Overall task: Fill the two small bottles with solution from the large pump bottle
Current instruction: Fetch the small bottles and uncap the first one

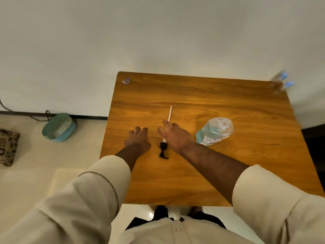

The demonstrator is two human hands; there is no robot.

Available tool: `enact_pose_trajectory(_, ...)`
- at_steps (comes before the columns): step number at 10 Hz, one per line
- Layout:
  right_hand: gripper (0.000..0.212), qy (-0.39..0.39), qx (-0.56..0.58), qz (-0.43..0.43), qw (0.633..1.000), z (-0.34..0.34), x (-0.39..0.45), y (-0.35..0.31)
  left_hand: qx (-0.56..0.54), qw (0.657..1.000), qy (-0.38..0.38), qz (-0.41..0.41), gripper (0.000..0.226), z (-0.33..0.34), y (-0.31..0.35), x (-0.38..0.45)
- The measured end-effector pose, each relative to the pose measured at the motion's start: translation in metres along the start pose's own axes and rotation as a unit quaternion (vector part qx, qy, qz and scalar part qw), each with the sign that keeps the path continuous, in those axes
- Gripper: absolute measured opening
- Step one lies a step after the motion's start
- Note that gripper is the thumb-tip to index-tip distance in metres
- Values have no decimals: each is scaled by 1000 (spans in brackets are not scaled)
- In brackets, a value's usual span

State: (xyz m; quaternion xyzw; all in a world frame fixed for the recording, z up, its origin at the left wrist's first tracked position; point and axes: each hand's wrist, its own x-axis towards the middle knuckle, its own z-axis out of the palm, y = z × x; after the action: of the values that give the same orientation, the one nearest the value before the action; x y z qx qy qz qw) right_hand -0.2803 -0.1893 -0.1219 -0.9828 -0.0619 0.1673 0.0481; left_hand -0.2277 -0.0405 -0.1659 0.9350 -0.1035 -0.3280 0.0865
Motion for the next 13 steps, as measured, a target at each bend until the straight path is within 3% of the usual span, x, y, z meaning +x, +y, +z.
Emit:
enact_pose_trajectory(2,42,109,-22,53,992,-114,-11,45,-25,992,77,92,71,-55,88,6)
enact_pose_trajectory(3,42,127,-29,94,987,-143,-33,95,-34,982,123,140,72,-79,145,7)
enact_pose_trajectory(6,37,122,-2,212,970,-134,-123,287,-28,953,182,242,71,-88,332,-4)
enact_pose_trajectory(9,38,94,95,220,966,-86,-171,463,-19,977,127,172,73,0,490,7)
enact_pose_trajectory(10,45,77,108,208,969,-68,-167,509,-26,983,105,149,74,24,516,18)
enact_pose_trajectory(12,35,110,154,152,970,-52,-143,561,-22,992,63,110,76,58,540,59)
enact_pose_trajectory(13,47,126,160,150,968,-51,-124,579,2,995,27,91,78,73,544,85)
